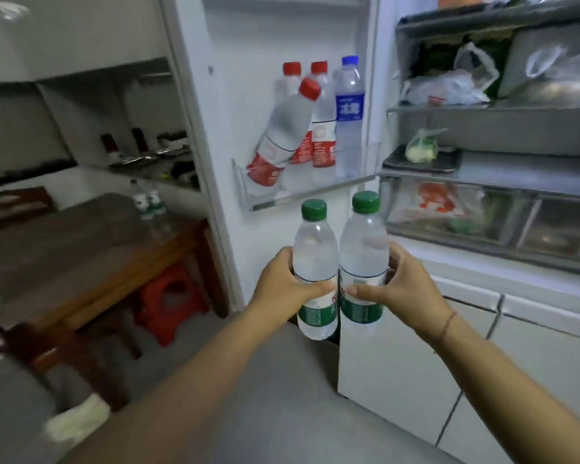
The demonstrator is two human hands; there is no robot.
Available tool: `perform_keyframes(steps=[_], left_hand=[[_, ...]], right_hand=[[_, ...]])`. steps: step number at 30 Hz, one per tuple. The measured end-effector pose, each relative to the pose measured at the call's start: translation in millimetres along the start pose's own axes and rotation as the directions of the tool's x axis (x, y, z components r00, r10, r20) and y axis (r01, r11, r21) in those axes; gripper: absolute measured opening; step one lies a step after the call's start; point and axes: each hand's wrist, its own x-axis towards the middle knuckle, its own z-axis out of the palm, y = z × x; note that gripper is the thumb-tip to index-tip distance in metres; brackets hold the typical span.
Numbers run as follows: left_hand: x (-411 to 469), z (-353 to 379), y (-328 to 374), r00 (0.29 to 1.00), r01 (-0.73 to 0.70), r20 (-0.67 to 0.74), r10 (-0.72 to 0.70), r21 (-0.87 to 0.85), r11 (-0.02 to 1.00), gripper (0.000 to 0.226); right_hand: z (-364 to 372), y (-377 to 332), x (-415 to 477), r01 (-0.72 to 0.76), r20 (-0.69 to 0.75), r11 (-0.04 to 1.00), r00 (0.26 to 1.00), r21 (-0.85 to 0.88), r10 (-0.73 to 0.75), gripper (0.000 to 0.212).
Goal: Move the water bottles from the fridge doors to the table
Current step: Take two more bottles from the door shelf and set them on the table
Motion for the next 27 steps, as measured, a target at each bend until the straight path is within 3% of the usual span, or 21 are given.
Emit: perform_keyframes(steps=[6, 13, 17, 27], left_hand=[[-54.2, -125.3, -43.1, 0.981, 0.042, -0.19, -0.033, 0.046, 0.998, 0.069], [-65.6, -227.2, -89.7, 0.939, 0.099, -0.327, -0.105, -0.034, 0.995, 0.072], [-46.4, -276.6, -114.3, 0.92, 0.099, -0.378, -0.104, -0.033, 0.995, 0.042], [64.3, -416.7, -182.6, 0.899, 0.132, -0.412, -0.147, -0.064, 0.989, 0.055]], right_hand=[[131.8, -34.9, -7.7, 0.022, 0.185, 0.997, 0.982, 0.074, -0.035, 0.073], [248.5, -52.7, 23.5, 0.032, 0.334, 0.991, 0.939, 0.133, -0.075, 0.065], [311.7, -56.3, 60.3, 0.048, 0.364, 0.988, 0.926, 0.15, -0.1, 0.07], [458.0, -65.2, 193.5, -0.022, 0.409, 0.971, 0.909, 0.237, -0.08, 0.07]])
